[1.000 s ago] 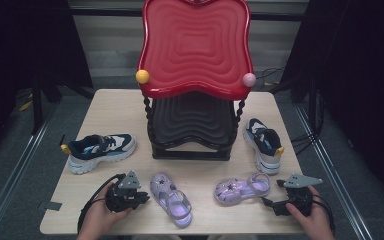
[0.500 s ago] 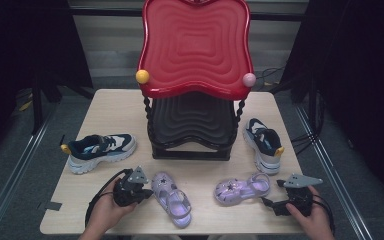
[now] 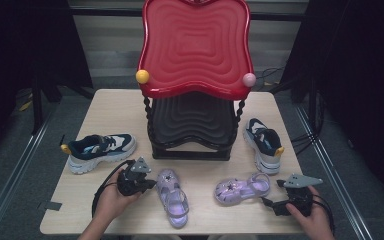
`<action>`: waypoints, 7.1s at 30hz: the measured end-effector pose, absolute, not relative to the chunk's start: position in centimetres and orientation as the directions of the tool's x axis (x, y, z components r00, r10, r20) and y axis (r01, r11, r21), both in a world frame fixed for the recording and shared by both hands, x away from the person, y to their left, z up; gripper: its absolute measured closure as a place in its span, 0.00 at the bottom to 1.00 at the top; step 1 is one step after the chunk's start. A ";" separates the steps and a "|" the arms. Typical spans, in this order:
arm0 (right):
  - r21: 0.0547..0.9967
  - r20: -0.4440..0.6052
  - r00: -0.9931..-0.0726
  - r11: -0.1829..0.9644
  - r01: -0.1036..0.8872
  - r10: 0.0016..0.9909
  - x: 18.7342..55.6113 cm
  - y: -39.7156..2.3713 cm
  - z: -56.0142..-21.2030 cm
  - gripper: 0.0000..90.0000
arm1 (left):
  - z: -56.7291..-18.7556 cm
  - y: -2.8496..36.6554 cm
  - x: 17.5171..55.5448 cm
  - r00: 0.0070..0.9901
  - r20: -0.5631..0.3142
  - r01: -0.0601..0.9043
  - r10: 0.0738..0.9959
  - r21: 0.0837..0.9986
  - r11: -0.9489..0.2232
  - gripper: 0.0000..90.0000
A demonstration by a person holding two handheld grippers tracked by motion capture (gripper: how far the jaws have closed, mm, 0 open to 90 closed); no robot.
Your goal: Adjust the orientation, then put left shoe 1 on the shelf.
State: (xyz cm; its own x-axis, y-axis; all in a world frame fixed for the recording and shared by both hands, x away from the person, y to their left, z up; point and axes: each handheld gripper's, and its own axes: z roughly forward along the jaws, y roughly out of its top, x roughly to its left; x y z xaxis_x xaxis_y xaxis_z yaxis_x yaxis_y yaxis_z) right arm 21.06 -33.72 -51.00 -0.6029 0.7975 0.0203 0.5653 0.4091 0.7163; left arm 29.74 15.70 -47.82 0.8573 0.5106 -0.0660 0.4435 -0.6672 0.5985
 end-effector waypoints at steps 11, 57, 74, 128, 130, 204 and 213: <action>0.716 0.020 -0.603 0.409 0.565 0.797 21.1 -33.7 -51.0 0.11 | -47.4 15.1 31.1 0.849 -0.065 0.442 0.524 0.629 -0.639 1.00; 0.716 0.020 -0.602 0.409 0.565 0.798 21.0 -33.7 -51.0 0.11 | -45.7 16.6 29.9 0.800 -0.130 0.509 0.585 0.664 -0.548 0.39; 0.716 0.020 -0.602 0.408 0.566 0.798 21.0 -33.7 -51.0 0.11 | -42.8 16.1 26.9 0.824 -0.159 0.500 0.543 0.656 -0.566 0.34; 0.716 0.020 -0.602 0.408 0.566 0.798 21.0 -33.7 -51.0 0.11 | -45.4 14.4 26.7 0.860 -0.054 0.398 0.507 0.691 -0.603 0.90; 0.716 0.021 -0.602 0.408 0.566 0.799 21.0 -33.7 -51.0 0.11 | -45.5 14.5 26.8 0.856 -0.052 0.402 0.514 0.693 -0.599 0.90; 0.716 0.020 -0.602 0.408 0.566 0.799 21.0 -33.7 -51.0 0.11 | -42.0 16.1 26.2 0.846 -0.023 0.297 0.532 0.850 -0.436 0.93; 0.716 0.021 -0.602 0.408 0.566 0.799 21.0 -33.7 -51.0 0.11 | -41.0 16.4 25.9 0.842 -0.021 0.280 0.540 0.871 -0.403 0.93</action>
